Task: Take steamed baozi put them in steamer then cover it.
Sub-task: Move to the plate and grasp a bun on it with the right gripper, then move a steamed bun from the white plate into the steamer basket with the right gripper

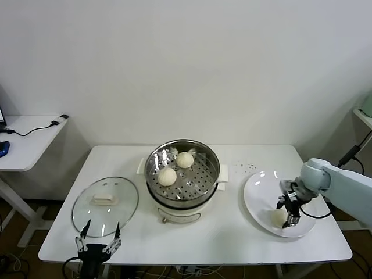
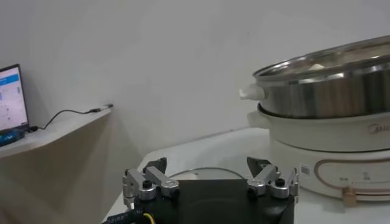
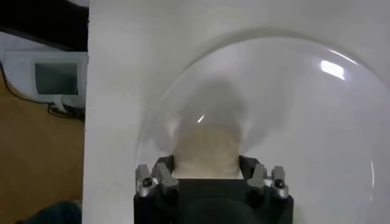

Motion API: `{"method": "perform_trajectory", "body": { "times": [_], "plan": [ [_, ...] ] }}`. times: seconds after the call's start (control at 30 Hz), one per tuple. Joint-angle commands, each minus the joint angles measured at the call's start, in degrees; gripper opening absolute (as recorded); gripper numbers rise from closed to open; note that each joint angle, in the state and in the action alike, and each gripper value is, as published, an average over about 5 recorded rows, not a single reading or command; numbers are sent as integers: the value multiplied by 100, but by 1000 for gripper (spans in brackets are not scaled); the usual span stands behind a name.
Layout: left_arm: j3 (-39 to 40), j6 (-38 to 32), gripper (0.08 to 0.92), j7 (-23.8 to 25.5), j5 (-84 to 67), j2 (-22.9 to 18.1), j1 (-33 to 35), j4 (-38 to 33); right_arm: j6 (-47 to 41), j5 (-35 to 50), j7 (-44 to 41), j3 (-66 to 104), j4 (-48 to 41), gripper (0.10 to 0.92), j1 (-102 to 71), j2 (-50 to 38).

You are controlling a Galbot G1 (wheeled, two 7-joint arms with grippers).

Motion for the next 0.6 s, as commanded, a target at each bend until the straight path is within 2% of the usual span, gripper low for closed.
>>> {"method": "perform_trajectory", "body": {
  "times": [0.03, 0.2, 0.4, 0.6],
  "plan": [
    [9, -6, 823, 9, -3, 12, 1, -11, 572, -43, -124, -502, -176, 682, 987, 240],
    [13, -14, 823, 12, -12, 16, 22, -21, 1735, -114, -454, -1317, -311, 662, 2408, 768],
    [9, -17, 823, 18, -2, 27, 58, -31, 3206, -6, -824, -2155, -693, 647, 4191, 1891],
    [56, 26, 823, 30, -64, 18, 128, -124, 4259, -133, -932, -2047, -867, 652, 4635, 2854]
  ]
}}
